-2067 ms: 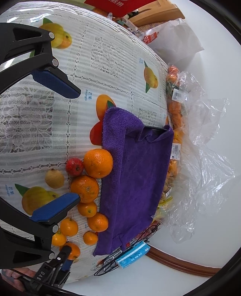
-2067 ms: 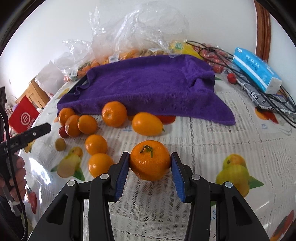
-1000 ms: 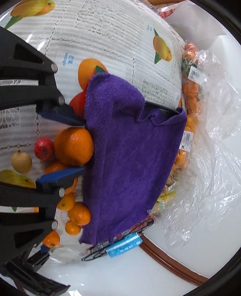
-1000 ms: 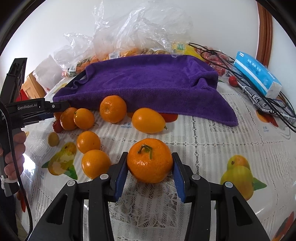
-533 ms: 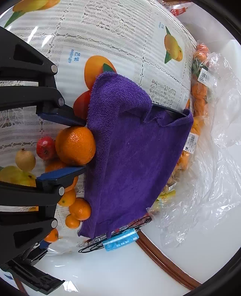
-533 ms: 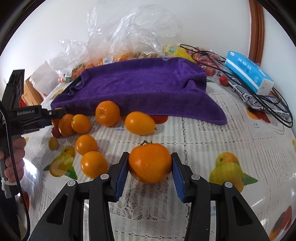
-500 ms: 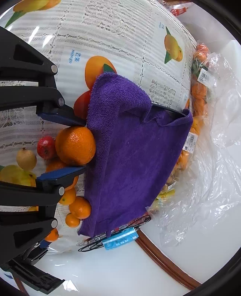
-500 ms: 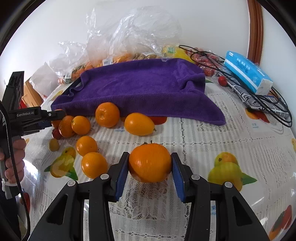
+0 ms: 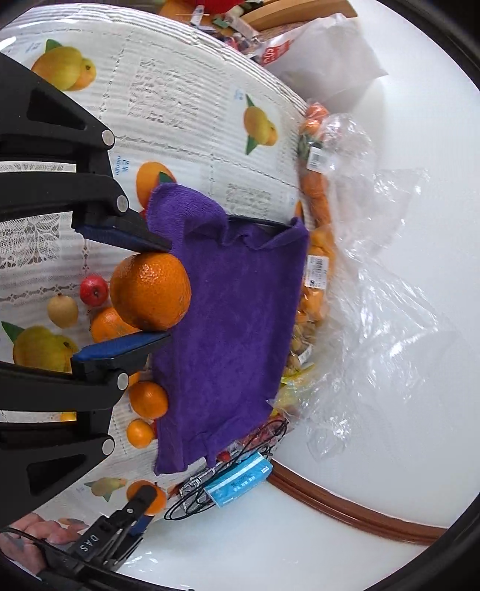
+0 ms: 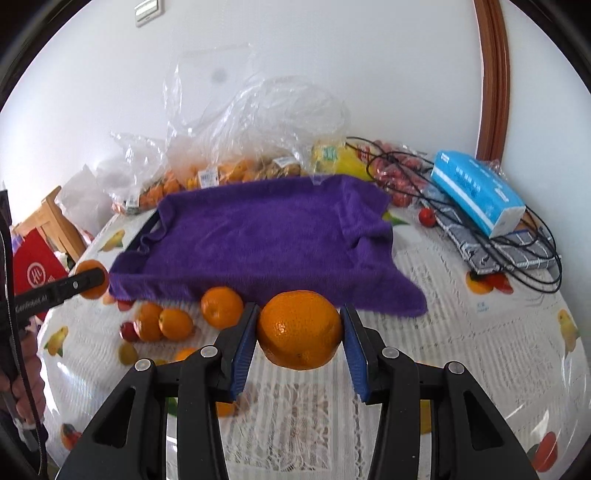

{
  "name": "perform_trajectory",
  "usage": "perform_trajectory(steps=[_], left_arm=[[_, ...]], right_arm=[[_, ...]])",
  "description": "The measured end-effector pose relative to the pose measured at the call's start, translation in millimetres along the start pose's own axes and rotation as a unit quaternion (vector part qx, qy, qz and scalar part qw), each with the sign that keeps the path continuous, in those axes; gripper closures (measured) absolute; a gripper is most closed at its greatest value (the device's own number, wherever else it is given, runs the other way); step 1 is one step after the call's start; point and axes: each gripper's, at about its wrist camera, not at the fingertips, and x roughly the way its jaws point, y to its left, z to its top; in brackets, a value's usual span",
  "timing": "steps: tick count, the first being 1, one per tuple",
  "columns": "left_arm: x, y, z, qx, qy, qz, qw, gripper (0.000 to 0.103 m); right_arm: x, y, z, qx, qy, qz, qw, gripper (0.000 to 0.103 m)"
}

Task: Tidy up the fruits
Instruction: 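Carry both held oranges up and over the purple towel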

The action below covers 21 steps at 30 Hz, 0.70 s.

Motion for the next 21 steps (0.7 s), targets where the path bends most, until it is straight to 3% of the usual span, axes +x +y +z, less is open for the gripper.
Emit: perform_trajectory(steps=[9,13,21], left_arm=[[10.1,-15.5,29.5,0.012,-0.031,0.006,0.9994,0.062],[23.4,-19.5,39.4,0.018,-0.051,0.029,0.9981,0.062],[54.1,-17.4,51.9,0.010,-0.043,0.016,0.9989,0.062]], right_arm=[[12.1,9.0,44.8,-0.002,-0.038,0.013,0.999,0.058],[27.7,11.1,59.0,-0.003,-0.045,0.021,0.999,0.058],[61.3,17.3,73.6,-0.012,-0.043,0.028,0.999,0.058]])
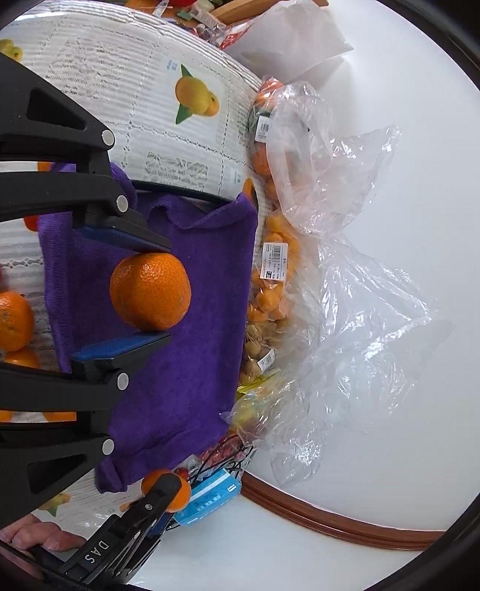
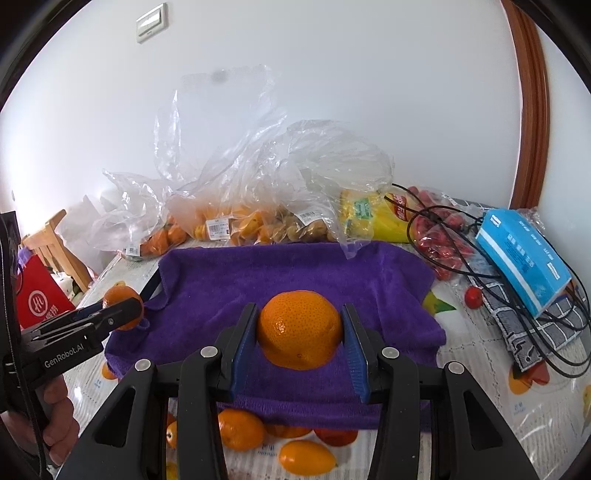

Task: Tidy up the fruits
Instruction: 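Carry both held oranges up and over the purple towel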

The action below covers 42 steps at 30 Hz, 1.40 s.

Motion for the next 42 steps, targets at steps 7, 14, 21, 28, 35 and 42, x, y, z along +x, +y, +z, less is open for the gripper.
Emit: perform_trajectory(steps=[7,14,21,28,35,42], left_arm=[[21.7,-2.4,2.7,0.009,0.007,0.000,0.9999,0.062],[31.5,-0.4,-3.8,0.011,0.013,0.009,0.9998,0.062],[40.0,3.9,-6.4,0.003,0.023,0.012,0.9997,0.062],[44.9,8.5,-8.5,-0.009,0.029,0.016,0.9994,0.062],[51.6,9.3,-11.1,-0.013,0.037,0.016,0.9991,0.062],[56.0,6.6,-13.1,-0.008,0.044,0.023,0.9987,0.062]], right_arm=[[12.7,-7.9,1.4,0.006,-0.007,0.003,1.000,0.058],[28.8,-19.3,-8.5,0.018,0.012,-0.003,1.000,0.058],[36.9,-24.4,-15.1,0.013,0.023,-0.014,1.000,0.058],[49.1,-27.6,-21.9,0.024,0.045,-0.008,0.999,0.058],[55.3,-22.3,-28.5,0.017,0.057,-0.009,0.998,0.058],[59.5,-16.3,-31.1,0.008,0.069,-0.011,0.998,0.058]])
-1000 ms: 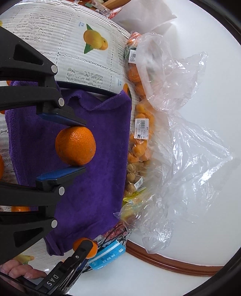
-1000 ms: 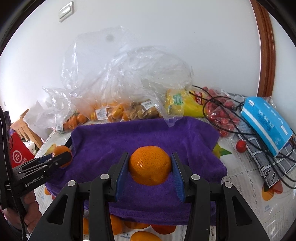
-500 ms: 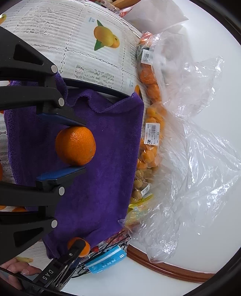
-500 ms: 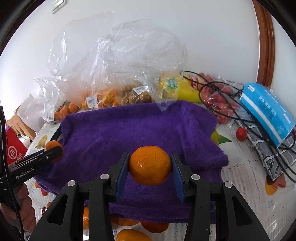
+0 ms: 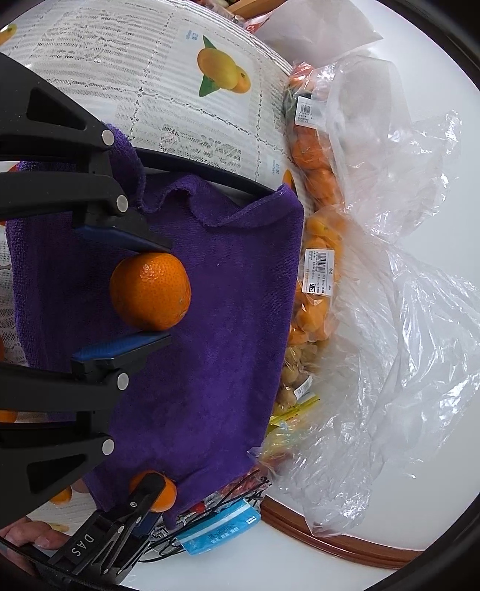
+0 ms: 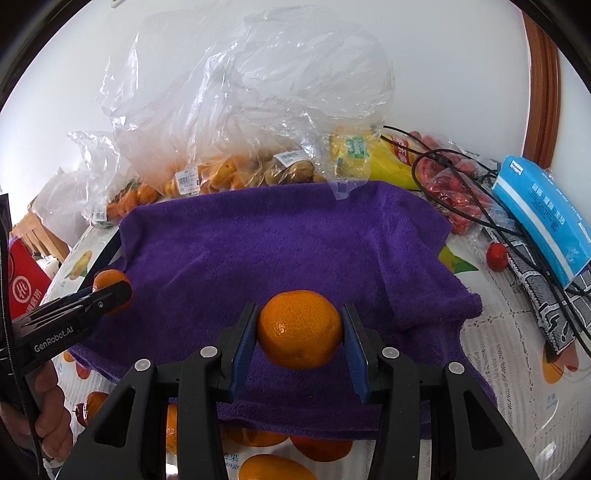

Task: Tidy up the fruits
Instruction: 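Carry both held oranges up and over the purple towel, then open both tools to drop the oranges onto the purple towel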

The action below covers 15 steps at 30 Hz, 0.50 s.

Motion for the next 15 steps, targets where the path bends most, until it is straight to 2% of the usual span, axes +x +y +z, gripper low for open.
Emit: perform_trajectory(steps=[8,15], left_arm=[[4.8,-0.5,-3.5,0.000,0.012,-0.002,0.9999,0.062],[4.3,0.5,-3.8,-0.001,0.016,-0.004,0.9999,0.062]], right_arm=[[6.1,2.9,-1.6,-0.007,0.015,-0.003,1.000,0.058],[1.8,7.7,-2.4,-0.024,0.002,-0.009,1.000,0.056]])
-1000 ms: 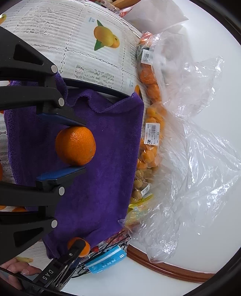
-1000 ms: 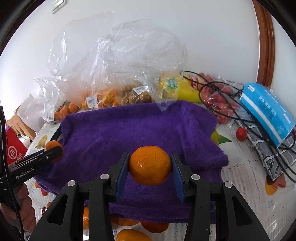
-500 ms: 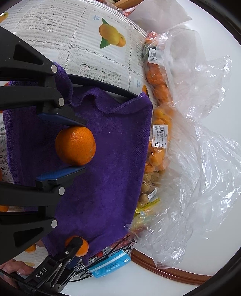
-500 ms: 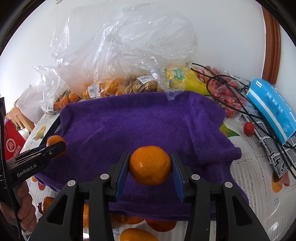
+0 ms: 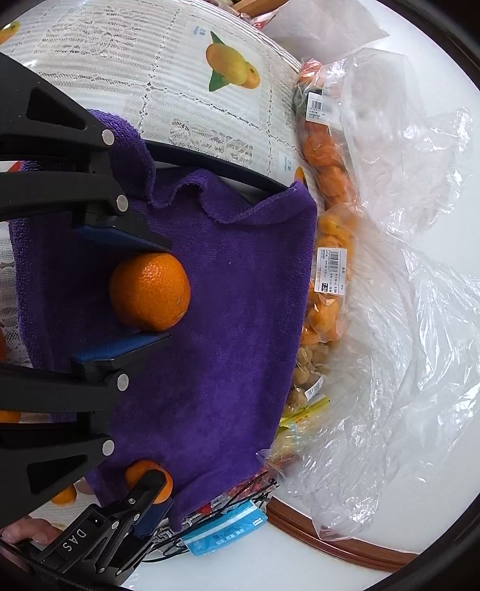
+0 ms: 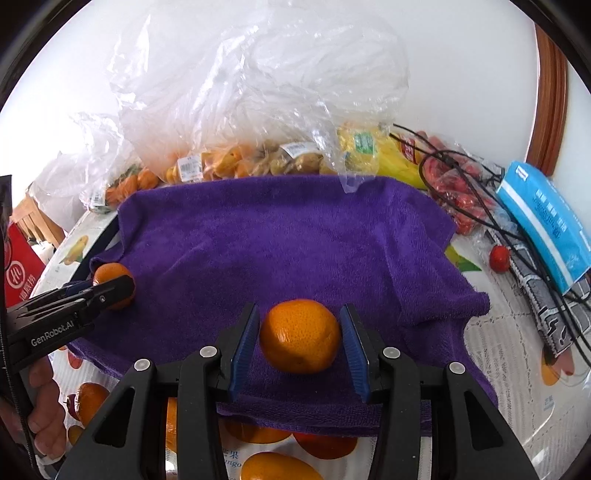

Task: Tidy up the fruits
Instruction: 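Open both tools to drop the oranges onto the purple towel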

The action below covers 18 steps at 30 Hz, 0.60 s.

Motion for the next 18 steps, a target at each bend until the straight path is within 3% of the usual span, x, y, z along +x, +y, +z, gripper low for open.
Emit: perform_trajectory(steps=[3,6,7,11,18], left_arm=[[-3.9,-0.3,0.8,0.003,-0.008,0.000,1.0000,0.059],[-7.8,-1.0,1.8,0.005,-0.015,0.005,0.9999,0.035],[-9.4,-0.9,1.8,0.004,-0.017,0.004,0.9998,0.035],[-16.4,-1.4,3.3,0.005,-0.025,-0.005,0.9996,0.035],[-27.4,-7.7,4.1,0.019,-0.051,0.023,0.9982,0.035]], right_arm=[[-7.8,-1.3,2.1,0.006,-0.017,0.002,1.000,0.039],[-13.7,-2.4,4.2,0.017,-0.027,-0.003,0.999,0.025],[-14.4,-2.0,5.0,0.020,-0.025,-0.006,0.999,0.021],[-20.9,2.3,6.4,0.013,-0.036,-0.019,0.999,0.020],[-40.4,8.1,5.0,0.001,-0.076,-0.021,0.997,0.020]])
